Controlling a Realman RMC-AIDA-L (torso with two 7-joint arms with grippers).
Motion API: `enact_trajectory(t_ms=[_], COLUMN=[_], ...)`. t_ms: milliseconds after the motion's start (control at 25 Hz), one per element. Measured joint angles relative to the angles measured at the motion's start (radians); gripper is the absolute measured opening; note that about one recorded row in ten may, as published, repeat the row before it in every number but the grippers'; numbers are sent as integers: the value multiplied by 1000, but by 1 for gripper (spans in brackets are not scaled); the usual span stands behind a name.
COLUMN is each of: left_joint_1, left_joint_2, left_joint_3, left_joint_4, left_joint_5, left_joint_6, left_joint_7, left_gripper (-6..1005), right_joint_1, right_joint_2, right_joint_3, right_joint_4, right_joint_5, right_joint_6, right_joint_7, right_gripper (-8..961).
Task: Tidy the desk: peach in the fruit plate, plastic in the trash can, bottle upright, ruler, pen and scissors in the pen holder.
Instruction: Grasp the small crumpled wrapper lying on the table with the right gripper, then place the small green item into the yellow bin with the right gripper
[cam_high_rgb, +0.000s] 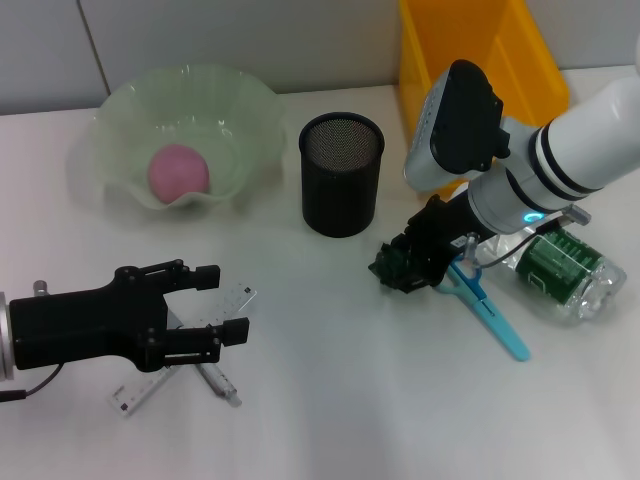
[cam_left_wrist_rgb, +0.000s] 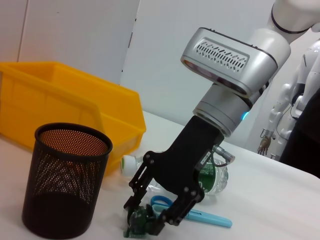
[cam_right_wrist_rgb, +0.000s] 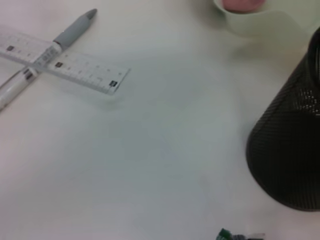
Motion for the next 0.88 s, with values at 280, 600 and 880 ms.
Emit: enact_trajectory(t_ms=[280, 600, 880], left_joint_1=[-2, -5, -4], left_joint_2=[0, 5, 10], left_joint_3=[-1, -1, 0], left_joint_4=[0, 2, 3], left_joint_5=[0, 0, 3], left_joint_6=[-1, 3, 6], left_joint_7=[0, 0, 1], left_gripper=[847, 847, 847], right_joint_1=[-5, -134, -313], right_joint_2=[0, -1, -4], right_joint_3=[0, 14, 215], right_joint_4=[-8, -265, -481], right_joint_5=[14, 127, 451], right_joint_6=[13, -163, -277], right_joint_7=[-2, 3, -95], right_gripper=[366, 196, 163])
